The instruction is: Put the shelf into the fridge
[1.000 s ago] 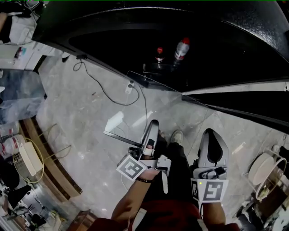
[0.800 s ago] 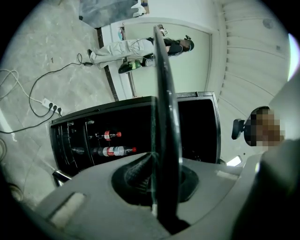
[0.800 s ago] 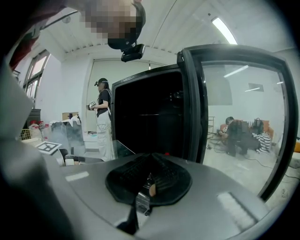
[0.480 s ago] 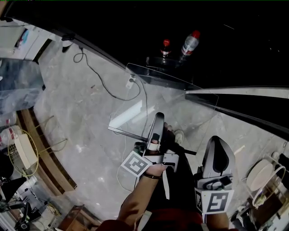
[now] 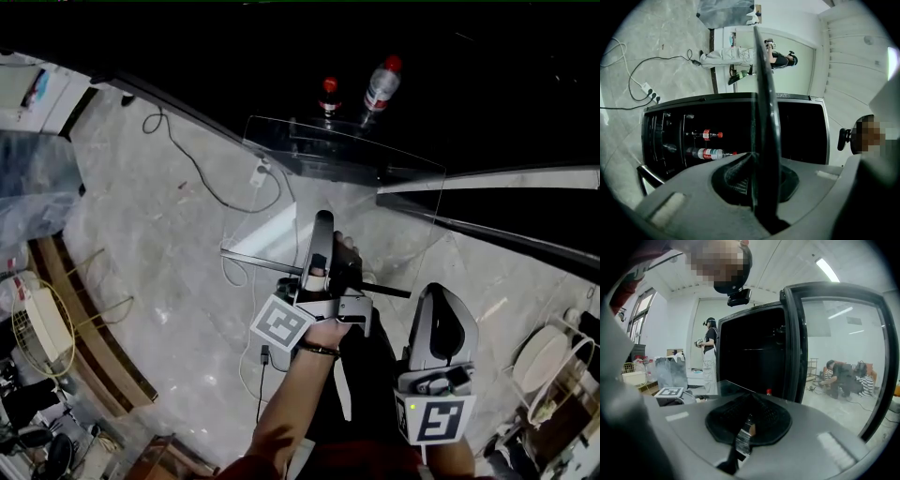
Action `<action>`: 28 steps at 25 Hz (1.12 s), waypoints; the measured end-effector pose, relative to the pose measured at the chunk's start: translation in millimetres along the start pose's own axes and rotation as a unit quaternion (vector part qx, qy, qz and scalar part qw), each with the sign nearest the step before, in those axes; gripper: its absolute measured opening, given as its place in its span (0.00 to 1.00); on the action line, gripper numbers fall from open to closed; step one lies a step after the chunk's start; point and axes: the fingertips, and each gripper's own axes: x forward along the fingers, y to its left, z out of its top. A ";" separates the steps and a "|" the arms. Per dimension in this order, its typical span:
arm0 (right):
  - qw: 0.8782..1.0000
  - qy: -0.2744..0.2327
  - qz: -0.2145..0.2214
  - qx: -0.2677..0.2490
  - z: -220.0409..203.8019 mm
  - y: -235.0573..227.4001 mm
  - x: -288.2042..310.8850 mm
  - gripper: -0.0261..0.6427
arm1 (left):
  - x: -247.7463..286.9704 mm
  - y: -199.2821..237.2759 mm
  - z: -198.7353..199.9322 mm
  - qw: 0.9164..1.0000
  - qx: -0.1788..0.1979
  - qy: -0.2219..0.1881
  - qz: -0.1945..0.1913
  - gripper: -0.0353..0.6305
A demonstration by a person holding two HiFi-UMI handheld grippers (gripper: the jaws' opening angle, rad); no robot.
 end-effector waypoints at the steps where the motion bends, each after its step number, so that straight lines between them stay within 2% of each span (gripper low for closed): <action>1: 1.000 0.000 -0.004 -0.001 -1.2 -1.4 0.7 0.04 | 5.3 1.2 -0.9 1.000 -0.001 -0.001 -0.001 0.08; 12: 0.997 -0.024 -0.059 -0.033 -4.1 -19.1 10.2 0.04 | 61.9 13.7 -5.0 1.000 -0.020 -0.015 -0.014 0.08; 15: 0.997 -0.027 -0.071 -0.020 -5.8 -18.6 15.7 0.04 | 74.4 18.6 -6.3 0.999 -0.023 -0.021 -0.013 0.08; 28: 0.997 -0.021 -0.078 -0.001 -12.7 -23.7 27.3 0.04 | 123.4 29.5 -5.5 0.998 -0.028 -0.047 -0.016 0.08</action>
